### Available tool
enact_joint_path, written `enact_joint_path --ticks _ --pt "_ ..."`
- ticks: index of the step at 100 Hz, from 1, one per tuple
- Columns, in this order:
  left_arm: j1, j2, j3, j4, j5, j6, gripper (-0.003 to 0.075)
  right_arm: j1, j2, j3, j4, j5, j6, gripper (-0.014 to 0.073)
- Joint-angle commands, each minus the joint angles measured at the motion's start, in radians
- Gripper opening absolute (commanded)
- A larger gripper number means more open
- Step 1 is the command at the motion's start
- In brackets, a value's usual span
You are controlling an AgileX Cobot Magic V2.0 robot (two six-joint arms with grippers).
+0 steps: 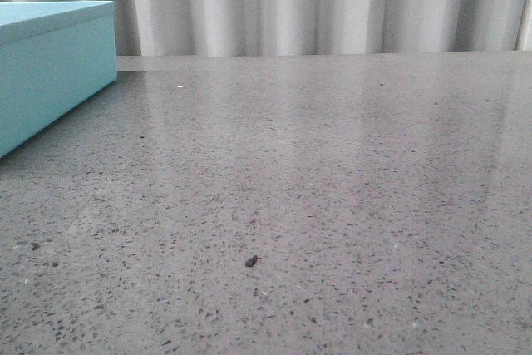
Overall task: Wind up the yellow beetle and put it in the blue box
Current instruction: 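Lift the car with the left gripper and lower it into the blue box, then open the left gripper to release the car and raise it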
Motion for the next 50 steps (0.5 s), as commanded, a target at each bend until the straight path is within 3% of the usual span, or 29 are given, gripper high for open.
enact_joint_path --ticks 1,10,32,50 --pt "-0.001 -0.088 -0.063 -0.05 0.032 -0.021 0.0396 -0.001 -0.008 -0.021 -0.002 -0.068 -0.005 -0.0041" --pt "-0.001 -0.132 -0.068 -0.063 0.032 -0.023 0.0313 -0.001 -0.013 -0.009 -0.002 -0.077 -0.005 -0.0041" --pt "0.006 -0.197 -0.061 -0.15 0.032 -0.023 -0.0004 -0.001 -0.066 0.09 -0.002 -0.165 -0.005 -0.0041" --pt "0.01 -0.23 -0.061 -0.178 0.028 -0.014 -0.0021 -0.001 -0.142 0.185 -0.026 -0.233 -0.005 -0.0041"
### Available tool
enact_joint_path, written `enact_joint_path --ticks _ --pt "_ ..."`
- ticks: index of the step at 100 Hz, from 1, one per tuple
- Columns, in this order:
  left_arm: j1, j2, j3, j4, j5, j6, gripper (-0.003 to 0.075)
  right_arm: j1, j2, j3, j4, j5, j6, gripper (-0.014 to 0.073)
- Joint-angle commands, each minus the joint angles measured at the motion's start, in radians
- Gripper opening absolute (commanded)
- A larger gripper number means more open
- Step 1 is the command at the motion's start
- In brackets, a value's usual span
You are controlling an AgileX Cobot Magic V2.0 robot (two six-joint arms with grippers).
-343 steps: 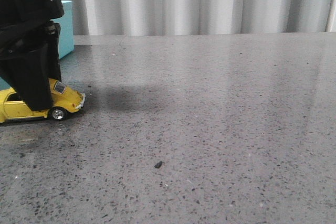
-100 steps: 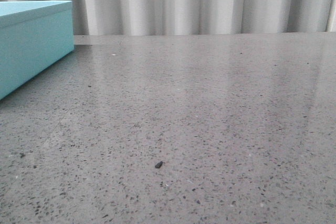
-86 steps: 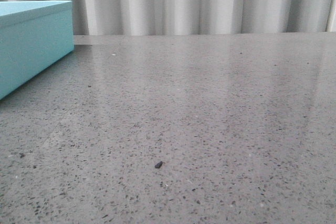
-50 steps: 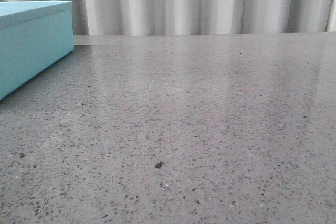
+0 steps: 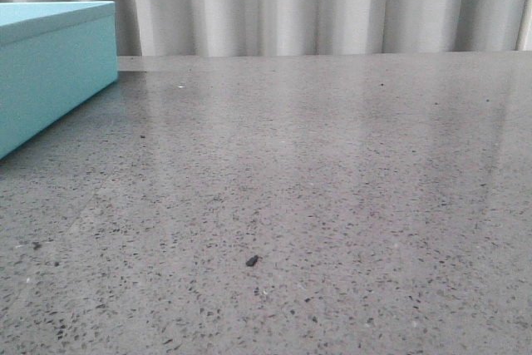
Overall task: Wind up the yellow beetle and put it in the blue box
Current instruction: 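Open the left gripper to release the car and raise it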
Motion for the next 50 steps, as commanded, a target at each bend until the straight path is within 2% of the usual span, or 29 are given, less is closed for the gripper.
enact_joint_path --ticks 1,18,30,50 --pt "0.005 -0.058 -0.027 -0.043 0.01 -0.003 -0.0021 -0.001 -0.048 0.015 -0.026 -0.12 -0.005 -0.0041" --pt "0.005 -0.091 -0.027 -0.045 0.006 0.005 -0.0021 -0.001 -0.133 0.088 -0.048 -0.159 -0.005 -0.0041" --pt "0.005 -0.131 -0.017 -0.078 -0.059 0.023 -0.0021 -0.001 -0.179 0.112 -0.049 -0.149 -0.005 -0.0041" --pt "0.005 -0.232 0.105 -0.089 -0.164 0.046 -0.0021 -0.001 -0.238 0.15 -0.059 -0.153 -0.005 -0.0041"
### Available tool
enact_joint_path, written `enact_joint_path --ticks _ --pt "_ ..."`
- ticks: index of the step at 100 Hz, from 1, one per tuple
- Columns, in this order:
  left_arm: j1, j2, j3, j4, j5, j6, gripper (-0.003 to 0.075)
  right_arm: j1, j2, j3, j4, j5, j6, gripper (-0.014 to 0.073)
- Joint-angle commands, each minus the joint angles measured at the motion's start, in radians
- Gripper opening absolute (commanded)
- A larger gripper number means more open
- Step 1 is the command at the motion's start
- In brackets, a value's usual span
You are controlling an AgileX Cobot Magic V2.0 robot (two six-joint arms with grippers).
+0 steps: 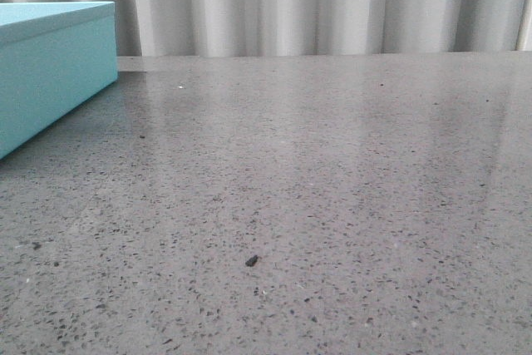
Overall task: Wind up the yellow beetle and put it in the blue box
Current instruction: 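Open the left gripper to release the car and raise it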
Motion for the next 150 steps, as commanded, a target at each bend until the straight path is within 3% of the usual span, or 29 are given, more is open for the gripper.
enact_joint_path --ticks 1,19,46,69,81,119,150 --pt "0.005 -0.075 0.035 -0.037 -0.099 0.017 -0.0021 -0.001 -0.021 -0.01 -0.018 -0.084 -0.005 -0.0041" --pt "0.005 -0.231 0.278 -0.037 -0.25 0.046 -0.0021 -0.001 -0.075 0.032 -0.028 -0.102 -0.005 -0.0041" --pt "0.005 -0.534 0.705 -0.037 -0.646 0.073 -0.0021 -0.001 -0.169 0.191 -0.059 -0.245 -0.005 -0.0041" --pt "0.002 -0.783 1.001 -0.042 -0.819 0.073 -0.0021 -0.001 -0.285 0.358 -0.061 -0.46 -0.005 -0.0041" --pt "-0.036 -0.897 1.112 -0.07 -0.909 0.073 -0.0021 -0.001 -0.32 0.416 -0.063 -0.504 -0.005 -0.0041" --pt "-0.094 -1.187 1.333 -0.086 -0.95 0.073 -0.0021 -0.001 -0.326 0.467 -0.063 -0.527 -0.005 -0.0041" --pt "-0.099 -1.261 1.352 -0.096 -0.935 0.073 -0.0021 -0.001 -0.326 0.467 -0.063 -0.54 -0.005 -0.0041"
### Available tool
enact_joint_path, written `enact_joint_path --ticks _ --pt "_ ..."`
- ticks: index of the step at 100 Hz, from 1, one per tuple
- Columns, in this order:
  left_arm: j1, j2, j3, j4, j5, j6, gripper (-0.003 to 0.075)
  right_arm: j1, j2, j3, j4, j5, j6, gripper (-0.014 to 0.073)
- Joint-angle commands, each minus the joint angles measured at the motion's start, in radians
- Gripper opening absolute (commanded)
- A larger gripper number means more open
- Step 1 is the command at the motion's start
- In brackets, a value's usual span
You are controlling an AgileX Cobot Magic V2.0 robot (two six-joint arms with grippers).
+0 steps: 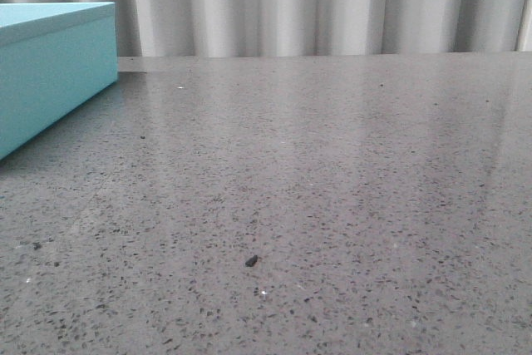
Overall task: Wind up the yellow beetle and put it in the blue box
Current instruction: 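Open the left gripper to release the car and raise it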
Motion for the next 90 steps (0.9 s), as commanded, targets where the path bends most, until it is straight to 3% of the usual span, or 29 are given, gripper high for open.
enact_joint_path --ticks 1,69,85,90 --pt "-0.011 0.009 -0.025 -0.025 -0.067 -0.003 -0.0021 -0.001 0.008 -0.028 -0.013 -0.091 -0.005 -0.0041" --pt "-0.002 0.009 -0.023 -0.025 -0.08 -0.003 -0.0021 -0.001 0.008 -0.028 -0.013 -0.091 -0.005 -0.0041" --pt "0.0 0.009 0.038 -0.011 -0.253 -0.038 -0.0021 -0.001 0.008 -0.028 -0.013 -0.091 -0.005 -0.0041" --pt "0.0 -0.001 0.067 0.077 -0.294 -0.103 -0.0021 -0.001 0.008 -0.028 -0.013 -0.091 -0.005 -0.0041"
